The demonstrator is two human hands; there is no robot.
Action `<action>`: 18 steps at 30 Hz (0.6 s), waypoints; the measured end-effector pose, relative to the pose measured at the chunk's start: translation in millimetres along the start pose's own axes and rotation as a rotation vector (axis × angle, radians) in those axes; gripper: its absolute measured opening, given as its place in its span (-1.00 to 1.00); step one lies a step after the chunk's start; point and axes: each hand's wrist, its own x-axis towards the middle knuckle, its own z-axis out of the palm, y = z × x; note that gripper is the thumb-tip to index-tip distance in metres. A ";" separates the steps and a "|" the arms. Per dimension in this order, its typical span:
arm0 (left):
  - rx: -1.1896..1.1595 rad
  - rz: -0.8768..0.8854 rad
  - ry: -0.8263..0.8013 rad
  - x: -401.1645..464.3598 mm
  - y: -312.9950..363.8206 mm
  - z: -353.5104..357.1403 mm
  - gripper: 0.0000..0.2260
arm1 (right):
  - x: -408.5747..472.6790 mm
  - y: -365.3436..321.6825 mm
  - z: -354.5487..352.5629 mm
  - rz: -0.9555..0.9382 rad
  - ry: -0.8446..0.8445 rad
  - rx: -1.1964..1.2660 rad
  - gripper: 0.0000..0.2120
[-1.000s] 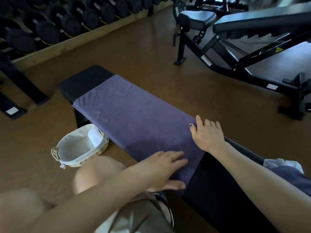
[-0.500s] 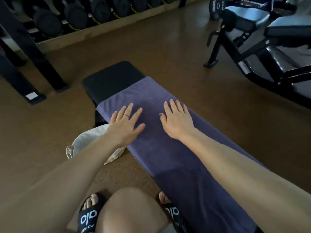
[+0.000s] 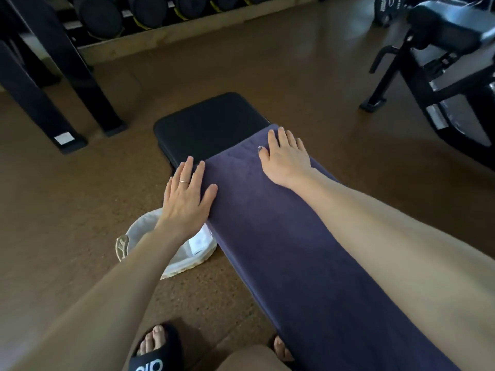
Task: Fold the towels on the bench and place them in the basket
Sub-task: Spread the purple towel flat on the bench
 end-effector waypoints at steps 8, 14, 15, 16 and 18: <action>-0.003 0.054 0.002 1.3 -12.0 4.9 -0.39 | 44.1 -0.7 -14.0 0.099 -0.088 0.130 -0.38; -0.040 0.014 0.058 0.0 -9.1 3.9 -0.38 | 46.4 -5.1 -15.4 0.148 0.073 0.116 -0.36; -0.082 -0.002 0.106 0.2 -9.4 3.4 -0.40 | 47.2 -4.4 -15.2 0.161 0.033 0.171 -0.38; -0.139 -0.020 0.158 0.9 -9.0 2.0 -0.43 | 48.5 -2.8 -16.0 0.180 -0.012 0.232 -0.41; -0.300 -0.101 0.236 2.7 -7.6 -2.5 -0.54 | 51.0 0.8 -20.9 0.237 -0.018 0.383 -0.49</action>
